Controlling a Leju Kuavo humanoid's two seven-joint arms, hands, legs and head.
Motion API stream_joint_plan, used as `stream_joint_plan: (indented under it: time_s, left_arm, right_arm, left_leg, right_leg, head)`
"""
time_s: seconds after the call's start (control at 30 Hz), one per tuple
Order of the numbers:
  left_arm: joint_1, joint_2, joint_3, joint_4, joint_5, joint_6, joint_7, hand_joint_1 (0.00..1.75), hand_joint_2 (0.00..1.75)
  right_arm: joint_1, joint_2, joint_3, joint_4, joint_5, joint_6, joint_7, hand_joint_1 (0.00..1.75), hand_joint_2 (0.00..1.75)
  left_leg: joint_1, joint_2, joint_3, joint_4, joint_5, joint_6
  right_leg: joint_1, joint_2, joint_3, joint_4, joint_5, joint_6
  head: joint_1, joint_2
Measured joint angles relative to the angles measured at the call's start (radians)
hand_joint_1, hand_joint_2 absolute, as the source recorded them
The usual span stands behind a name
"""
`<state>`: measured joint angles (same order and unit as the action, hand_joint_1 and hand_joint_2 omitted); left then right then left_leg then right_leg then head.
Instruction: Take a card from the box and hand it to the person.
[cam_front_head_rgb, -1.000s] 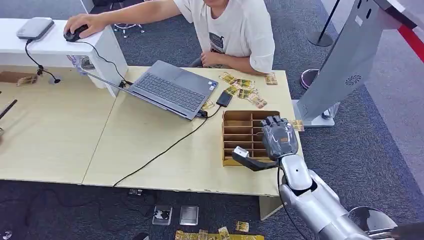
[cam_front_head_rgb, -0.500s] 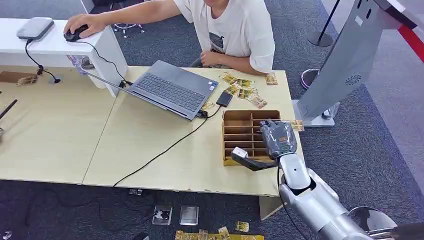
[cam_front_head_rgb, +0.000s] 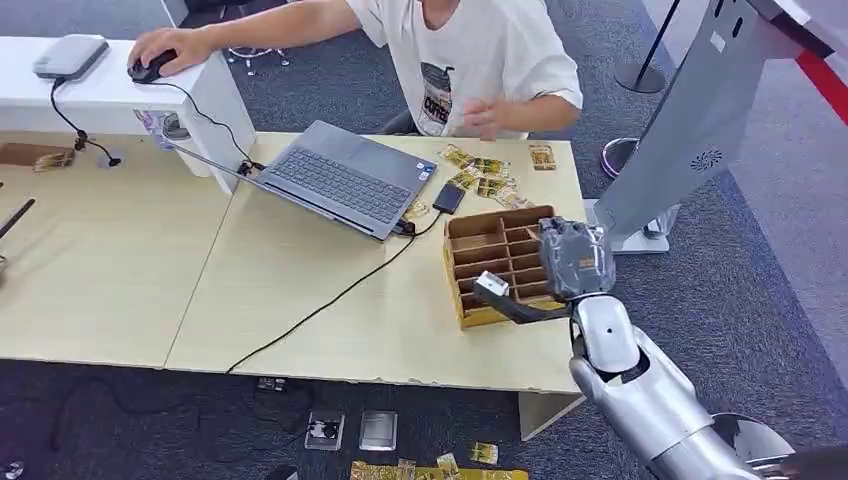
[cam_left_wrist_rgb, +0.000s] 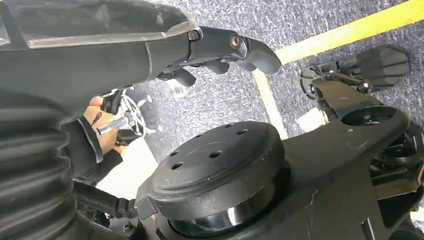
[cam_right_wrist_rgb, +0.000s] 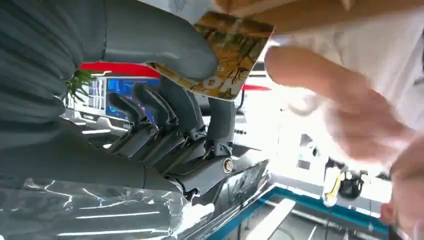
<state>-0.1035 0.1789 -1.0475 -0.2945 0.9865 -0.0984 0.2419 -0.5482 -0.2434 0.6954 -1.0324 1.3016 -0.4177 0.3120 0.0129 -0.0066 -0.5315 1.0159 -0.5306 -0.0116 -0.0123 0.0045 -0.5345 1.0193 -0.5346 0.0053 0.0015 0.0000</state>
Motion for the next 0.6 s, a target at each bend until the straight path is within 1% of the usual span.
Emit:
stream_joint_plan:
  time_s: [0.3, 0.37, 0.53, 0.57, 0.6]
  left_arm:
    - [0.0, 0.0, 0.0, 0.0, 0.003, 0.0, 0.0, 0.0, 1.75]
    - [0.0, 0.0, 0.0, 0.0, 0.004, 0.001, 0.0, 0.0, 1.75]
    - [0.0, 0.0, 0.0, 0.0, 0.011, 0.005, 0.0, 0.0, 1.75]
    - [0.0, 0.0, 0.0, 0.0, 0.012, 0.005, 0.0, 0.0, 1.75]
    - [0.0, 0.0, 0.0, 0.0, 0.012, 0.005, 0.0, 0.0, 1.75]
  right_arm:
    - [-0.013, -0.027, -0.044, -0.174, 0.018, 0.032, 0.005, 1.57, 1.75]
    - [-0.013, -0.03, -0.047, -0.198, 0.018, 0.032, 0.005, 1.52, 1.75]
    - [-0.013, -0.034, -0.056, -0.227, 0.018, 0.03, -0.001, 1.55, 1.75]
    - [-0.012, -0.034, -0.056, -0.231, 0.018, 0.03, -0.001, 1.5, 1.75]
    - [-0.012, -0.034, -0.056, -0.234, 0.018, 0.03, -0.002, 1.5, 1.75]
  left_leg:
    - [0.0, 0.0, 0.0, 0.0, 0.0, 0.0]
    - [0.0, 0.0, 0.0, 0.0, 0.0, 0.0]
    - [0.0, 0.0, 0.0, 0.0, 0.0, 0.0]
    - [0.0, 0.0, 0.0, 0.0, 0.0, 0.0]
    - [0.0, 0.0, 0.0, 0.0, 0.0, 0.0]
  right_leg:
    - [0.0, 0.0, 0.0, 0.0, 0.0, 0.0]
    - [0.0, 0.0, 0.0, 0.0, 0.0, 0.0]
    - [0.0, 0.0, 0.0, 0.0, 0.0, 0.0]
    - [0.0, 0.0, 0.0, 0.0, 0.0, 0.0]
    - [0.0, 0.0, 0.0, 0.0, 0.0, 0.0]
  head:
    - [-0.001, 0.0]
    - [-0.001, 0.0]
    - [0.001, 0.0]
    - [0.001, 0.0]
    - [0.001, 0.0]
